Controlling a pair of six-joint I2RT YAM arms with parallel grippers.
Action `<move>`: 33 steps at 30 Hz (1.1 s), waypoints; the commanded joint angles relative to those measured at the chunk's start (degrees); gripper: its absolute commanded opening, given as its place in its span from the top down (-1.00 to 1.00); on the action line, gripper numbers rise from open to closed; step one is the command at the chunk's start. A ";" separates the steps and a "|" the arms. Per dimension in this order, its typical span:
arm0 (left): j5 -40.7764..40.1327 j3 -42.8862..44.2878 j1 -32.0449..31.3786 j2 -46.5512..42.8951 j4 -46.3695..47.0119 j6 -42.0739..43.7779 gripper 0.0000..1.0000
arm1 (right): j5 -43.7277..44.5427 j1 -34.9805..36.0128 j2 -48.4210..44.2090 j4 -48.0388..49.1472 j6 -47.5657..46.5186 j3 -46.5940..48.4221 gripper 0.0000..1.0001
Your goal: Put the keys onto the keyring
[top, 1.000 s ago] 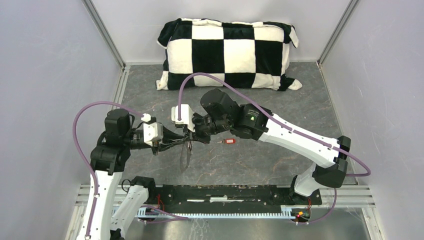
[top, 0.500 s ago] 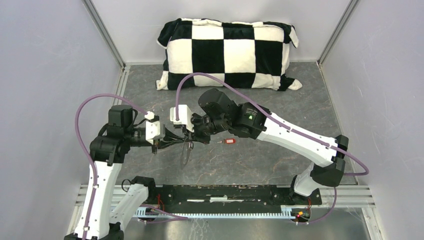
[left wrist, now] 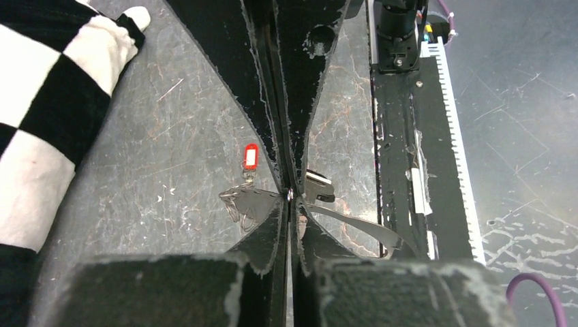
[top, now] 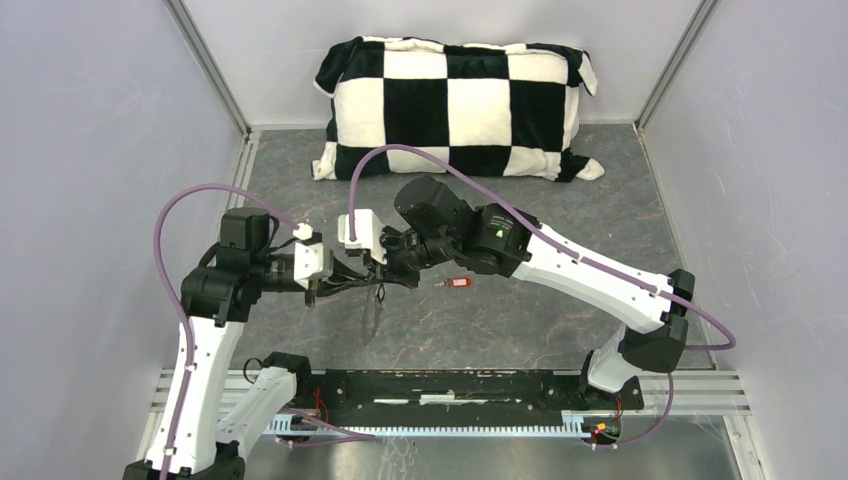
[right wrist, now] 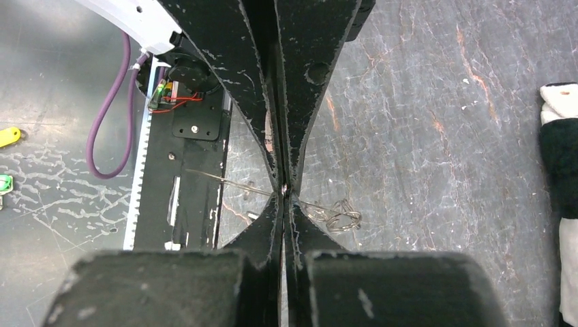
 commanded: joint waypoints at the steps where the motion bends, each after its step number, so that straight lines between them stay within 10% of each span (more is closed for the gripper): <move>1: -1.41 2.14 -0.83 0.62 -5.61 9.66 0.96 | -0.82 0.24 0.34 2.66 0.02 3.71 0.99; 13: 1.36 4.43 -1.79 3.61 -9.46 15.19 0.96 | -2.76 -3.58 -7.77 11.80 5.53 -5.38 0.32; 24: 6.40 -4.29 -1.79 -3.79 41.41 -37.36 0.96 | -2.21 -9.53 -27.24 41.54 20.09 -34.75 -0.26; 33: 9.17 -3.19 -1.79 -3.77 47.85 -43.43 0.96 | -3.79 -9.86 -29.28 58.80 22.19 -39.51 -0.36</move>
